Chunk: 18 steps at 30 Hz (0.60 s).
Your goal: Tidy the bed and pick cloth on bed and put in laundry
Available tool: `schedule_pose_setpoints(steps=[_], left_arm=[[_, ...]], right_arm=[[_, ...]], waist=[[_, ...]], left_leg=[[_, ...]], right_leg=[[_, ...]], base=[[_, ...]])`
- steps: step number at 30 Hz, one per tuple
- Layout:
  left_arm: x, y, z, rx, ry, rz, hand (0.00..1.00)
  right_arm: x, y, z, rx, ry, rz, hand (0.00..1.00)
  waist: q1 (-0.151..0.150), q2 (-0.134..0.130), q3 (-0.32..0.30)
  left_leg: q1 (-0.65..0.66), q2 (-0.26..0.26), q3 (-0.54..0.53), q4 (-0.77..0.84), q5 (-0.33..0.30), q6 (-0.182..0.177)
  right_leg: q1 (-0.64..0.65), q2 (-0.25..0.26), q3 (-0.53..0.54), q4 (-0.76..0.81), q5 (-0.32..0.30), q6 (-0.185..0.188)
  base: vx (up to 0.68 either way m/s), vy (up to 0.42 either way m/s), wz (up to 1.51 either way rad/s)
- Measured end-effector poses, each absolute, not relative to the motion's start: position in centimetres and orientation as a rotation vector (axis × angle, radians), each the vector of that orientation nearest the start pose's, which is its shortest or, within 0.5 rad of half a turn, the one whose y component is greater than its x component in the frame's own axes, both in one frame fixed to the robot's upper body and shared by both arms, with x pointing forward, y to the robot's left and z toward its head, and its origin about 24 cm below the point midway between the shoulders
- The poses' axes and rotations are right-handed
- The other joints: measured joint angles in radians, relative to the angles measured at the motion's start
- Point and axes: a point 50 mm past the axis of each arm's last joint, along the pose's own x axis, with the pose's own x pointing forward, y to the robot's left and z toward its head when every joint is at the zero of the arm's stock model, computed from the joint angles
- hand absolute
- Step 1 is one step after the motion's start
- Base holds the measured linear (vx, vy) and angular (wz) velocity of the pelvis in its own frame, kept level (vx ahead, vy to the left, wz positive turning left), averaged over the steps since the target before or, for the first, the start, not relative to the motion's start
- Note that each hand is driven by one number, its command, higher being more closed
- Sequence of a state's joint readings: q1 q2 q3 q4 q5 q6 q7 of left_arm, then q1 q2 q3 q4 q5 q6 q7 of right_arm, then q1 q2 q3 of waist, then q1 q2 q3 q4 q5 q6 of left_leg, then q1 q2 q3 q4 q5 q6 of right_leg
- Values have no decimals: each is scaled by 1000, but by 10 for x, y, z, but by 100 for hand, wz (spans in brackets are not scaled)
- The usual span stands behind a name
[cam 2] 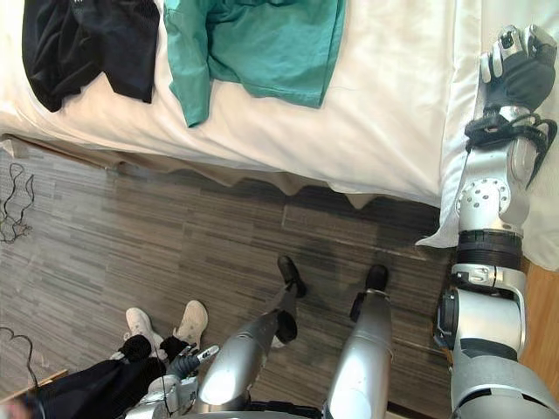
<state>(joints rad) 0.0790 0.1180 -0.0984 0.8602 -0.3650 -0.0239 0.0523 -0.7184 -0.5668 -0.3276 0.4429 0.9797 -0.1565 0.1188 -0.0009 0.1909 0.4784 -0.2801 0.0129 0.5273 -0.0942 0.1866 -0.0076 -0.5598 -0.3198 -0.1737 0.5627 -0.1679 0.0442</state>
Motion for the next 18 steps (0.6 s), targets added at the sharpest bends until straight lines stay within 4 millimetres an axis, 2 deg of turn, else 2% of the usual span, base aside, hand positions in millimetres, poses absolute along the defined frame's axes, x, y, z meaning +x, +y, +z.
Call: schedule_pose_setpoints(steps=[1, 3, 4, 5, 6, 7, 8, 9, 10, 11, 12, 13, 15, 16, 18], left_arm=[[135, 183, -141, -178, 909, 198, 0], [135, 190, -140, -214, 896, 231, 0], [135, 191, -140, -220, 892, 240, 0], [136, 193, -139, -233, 878, 262, 0], [139, 194, -137, -237, 855, 272, 0], [141, 192, -136, -245, 844, 274, 0], [145, 184, -136, -268, 837, 273, 0], [145, 189, -136, -264, 832, 289, 0], [145, 191, -136, -269, 832, 311, 0], [144, 191, -136, -264, 837, 312, 0], [142, 190, -138, -266, 849, 320, 0], [137, 190, -142, -267, 876, 344, 0], [132, 190, -145, -251, 905, 352, 0], [128, 191, -147, -225, 929, 357, 0], [122, 192, -150, -217, 963, 373, 0]], right_arm=[[330, -310, 228, 598, -697, -91, 100], [313, -296, 160, 713, -607, -81, 100], [307, -292, 139, 745, -569, -98, 100], [291, -283, 95, 822, -474, -153, 100], [266, -274, 48, 904, -365, -220, 100], [251, -270, 26, 944, -312, -263, 100], [220, -260, -12, 999, -213, -336, 100], [199, -249, -35, 1044, -149, -382, 100], [168, -235, -61, 1078, -59, -436, 100], [158, -231, -68, 1082, -25, -450, 100], [147, -226, -77, 1078, 27, -456, 0], [134, -220, -91, 1061, 112, -481, 0], [124, -214, -106, 1037, 209, -498, 0], [115, -209, -118, 1009, 310, -504, 0], [100, -203, -133, 977, 453, -497, 0]], waist=[[-3, -4, 1], [-24, -38, 0], [-32, -49, -2], [-43, -69, -7], [-52, -87, -15], [-55, -93, -17], [-66, -106, -23], [-74, -120, -31], [-81, -142, -53], [-83, -151, -67], [-86, -162, -90], [-86, -175, -132], [-83, -187, -169], [-68, -191, -196], [-63, -188, -227]], left_leg=[[16, 1, 3, 0, -3, -3], [78, 10, 27, 0, -28, -6], [91, 14, 33, 0, -34, -5], [112, 22, 41, 0, -49, -12], [129, 28, 48, -1, -56, -7], [140, 30, 51, -1, -63, -10], [164, 35, 58, -1, -75, -9], [186, 39, 67, -1, -83, -12], [219, 43, 79, -1, -86, -18], [233, 44, 81, -1, -91, -24], [247, 47, 83, -1, -95, -29], [267, 56, 84, -2, -100, -36], [295, 67, 82, -3, -102, -39], [323, 74, 79, -4, -107, -46], [352, 81, 68, -8, -108, -48]], right_leg=[[19, 3, 0, -8, 0, 0], [91, 17, 1, -42, 2, 5], [108, 23, 2, -55, 5, 8], [140, 33, -2, -82, 10, 12], [169, 43, -4, -112, 21, 17], [187, 47, -6, -127, 27, 20], [223, 57, -9, -157, 40, 21], [251, 66, -7, -183, 50, 24], [292, 75, 0, -216, 57, 30], [309, 78, 0, -227, 58, 33], [332, 83, -1, -247, 62, 36], [369, 95, -8, -284, 72, 33], [423, 109, -18, -323, 79, 31], [461, 117, -25, -344, 80, 31], [511, 125, -44, -368, 80, 31]], base=[[8, -69, -18], [30, -79, -27], [53, -88, -29], [75, -82, -25], [89, -84, -21], [110, -84, -22], [118, -74, -26], [163, -106, -39], [117, -75, -32], [110, -87, -22], [88, -82, -9], [115, -107, -5], [99, -112, 4], [83, -126, 7], [55, -98, 18]])
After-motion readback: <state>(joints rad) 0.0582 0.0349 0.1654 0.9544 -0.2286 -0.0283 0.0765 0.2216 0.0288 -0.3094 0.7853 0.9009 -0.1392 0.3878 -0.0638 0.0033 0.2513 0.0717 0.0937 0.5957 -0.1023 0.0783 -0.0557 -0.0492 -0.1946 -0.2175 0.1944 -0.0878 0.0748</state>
